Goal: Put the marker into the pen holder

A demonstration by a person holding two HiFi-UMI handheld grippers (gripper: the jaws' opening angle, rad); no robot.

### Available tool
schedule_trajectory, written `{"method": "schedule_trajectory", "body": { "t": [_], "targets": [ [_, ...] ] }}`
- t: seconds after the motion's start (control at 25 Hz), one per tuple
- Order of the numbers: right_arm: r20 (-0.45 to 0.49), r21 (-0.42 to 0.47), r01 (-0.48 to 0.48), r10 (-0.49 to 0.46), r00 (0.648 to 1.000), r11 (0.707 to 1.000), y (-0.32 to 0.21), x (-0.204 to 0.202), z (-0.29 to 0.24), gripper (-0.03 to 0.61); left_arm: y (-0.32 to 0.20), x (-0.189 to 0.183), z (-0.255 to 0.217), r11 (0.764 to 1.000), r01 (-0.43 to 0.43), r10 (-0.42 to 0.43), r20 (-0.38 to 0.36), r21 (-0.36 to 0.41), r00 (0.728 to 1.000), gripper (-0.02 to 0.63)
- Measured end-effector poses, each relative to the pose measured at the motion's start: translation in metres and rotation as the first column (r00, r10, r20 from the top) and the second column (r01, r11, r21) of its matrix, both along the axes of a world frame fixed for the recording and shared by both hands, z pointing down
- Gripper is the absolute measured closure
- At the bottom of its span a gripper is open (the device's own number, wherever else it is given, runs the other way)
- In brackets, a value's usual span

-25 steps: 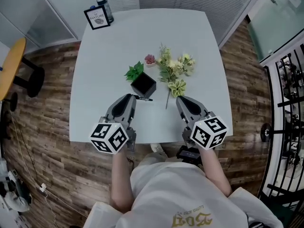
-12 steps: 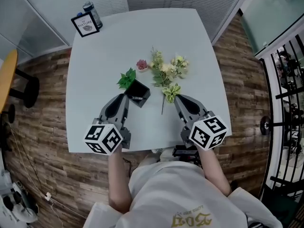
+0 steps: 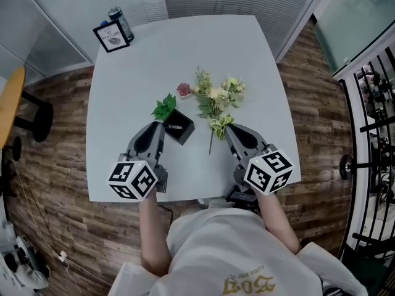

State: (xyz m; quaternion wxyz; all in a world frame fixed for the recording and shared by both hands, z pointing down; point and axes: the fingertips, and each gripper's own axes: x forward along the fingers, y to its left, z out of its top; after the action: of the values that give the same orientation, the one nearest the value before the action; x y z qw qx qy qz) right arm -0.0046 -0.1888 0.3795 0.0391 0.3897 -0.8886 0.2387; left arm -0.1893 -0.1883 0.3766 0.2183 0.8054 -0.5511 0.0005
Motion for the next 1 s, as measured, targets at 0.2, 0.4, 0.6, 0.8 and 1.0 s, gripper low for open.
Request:
{"method": "schedule_trajectory", "body": {
  "t": [0.2, 0.4, 0.6, 0.8, 1.0],
  "targets": [
    [-0.003, -0.009, 0.008, -0.008, 1.000, 1.000, -0.005, 0.001, 0.006, 0.561, -0.005, 0.000, 0.006, 1.000, 0.005, -0.005, 0.006, -0.009, 1.000, 0.568],
    [-0.002, -0.021, 0.005, -0.006, 1.000, 1.000, -0.015, 0.002, 0.012, 0.561, -0.011, -0.002, 0.011, 1.000, 0.010, -0.009, 0.012, -0.024, 1.000, 0.568],
    [-0.002, -0.043, 0.004, -0.005, 1.000, 0.999, -0.022, 0.001, 0.022, 0.561, -0.018, -0.006, 0.023, 0.998, 0.016, -0.015, 0.027, -0.053, 1.000, 0.568],
    [-0.008, -0.067, 0.004, -0.005, 1.000, 0.998, -0.029, 0.000, 0.031, 0.561, -0.026, -0.006, 0.036, 0.996, 0.010, -0.006, 0.051, -0.084, 0.999, 0.568],
    [-0.014, -0.089, 0.002, -0.004, 1.000, 0.996, -0.039, -0.002, 0.043, 0.561, -0.035, -0.008, 0.054, 0.993, 0.007, 0.002, 0.076, -0.117, 0.997, 0.568]
  ]
}}
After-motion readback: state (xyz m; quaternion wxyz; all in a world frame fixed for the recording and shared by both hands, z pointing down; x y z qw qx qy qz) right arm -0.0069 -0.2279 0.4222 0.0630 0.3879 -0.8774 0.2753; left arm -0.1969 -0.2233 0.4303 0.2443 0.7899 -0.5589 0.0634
